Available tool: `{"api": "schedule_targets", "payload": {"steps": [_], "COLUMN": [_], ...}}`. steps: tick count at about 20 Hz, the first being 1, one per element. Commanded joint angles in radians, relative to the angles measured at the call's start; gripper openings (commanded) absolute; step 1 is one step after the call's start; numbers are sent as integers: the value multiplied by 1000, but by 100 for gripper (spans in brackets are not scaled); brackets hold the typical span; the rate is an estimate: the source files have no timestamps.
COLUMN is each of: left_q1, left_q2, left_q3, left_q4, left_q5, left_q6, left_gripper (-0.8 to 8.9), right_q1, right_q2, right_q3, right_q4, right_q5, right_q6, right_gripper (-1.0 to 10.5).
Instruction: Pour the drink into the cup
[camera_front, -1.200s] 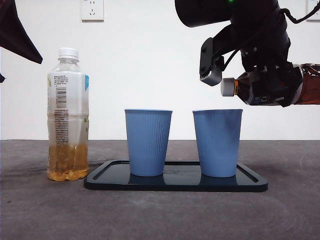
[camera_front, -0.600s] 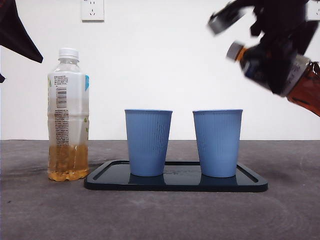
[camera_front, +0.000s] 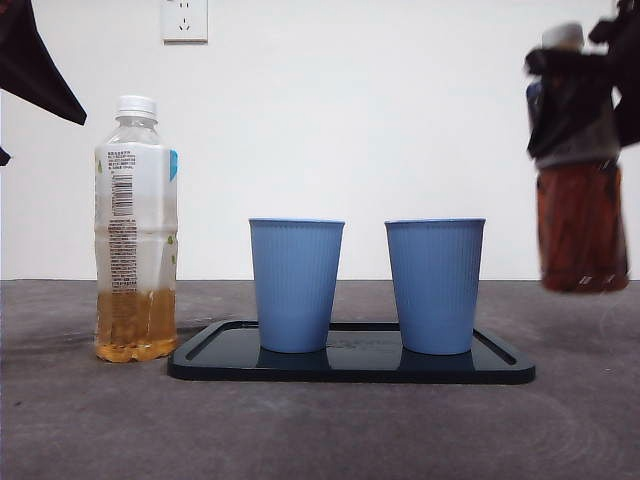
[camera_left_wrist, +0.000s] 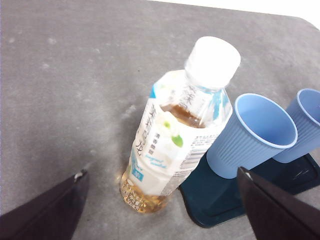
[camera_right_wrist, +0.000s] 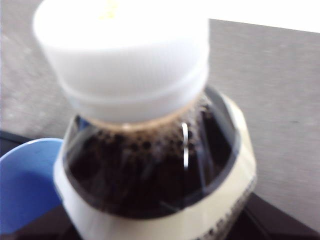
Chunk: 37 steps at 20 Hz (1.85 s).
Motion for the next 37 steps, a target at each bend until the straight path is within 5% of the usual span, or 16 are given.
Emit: {"api": "schedule_targets", "payload": {"steps": [1,21,33,37], "left_q1": [-2,-2,-4,-18], "left_q2": [10,11,57,95], "left_q3": [10,10,8,8], "left_q4": [10,9,4,3], "left_q5": [2,2,2,2], "left_q6": [-10,-14,-16,-18], "left_gripper": [468,468,468,468], "right_q1": [1,-16,-16,-21], "right_q2": [13,125,124,77], "right_q3": [-59,-100,-99,-74], "right_q4": [216,332,276,136], "right_q5": [1,5,8,8], "right_q6": [43,48,54,55], "right_gripper": [212,214,453,506]}}
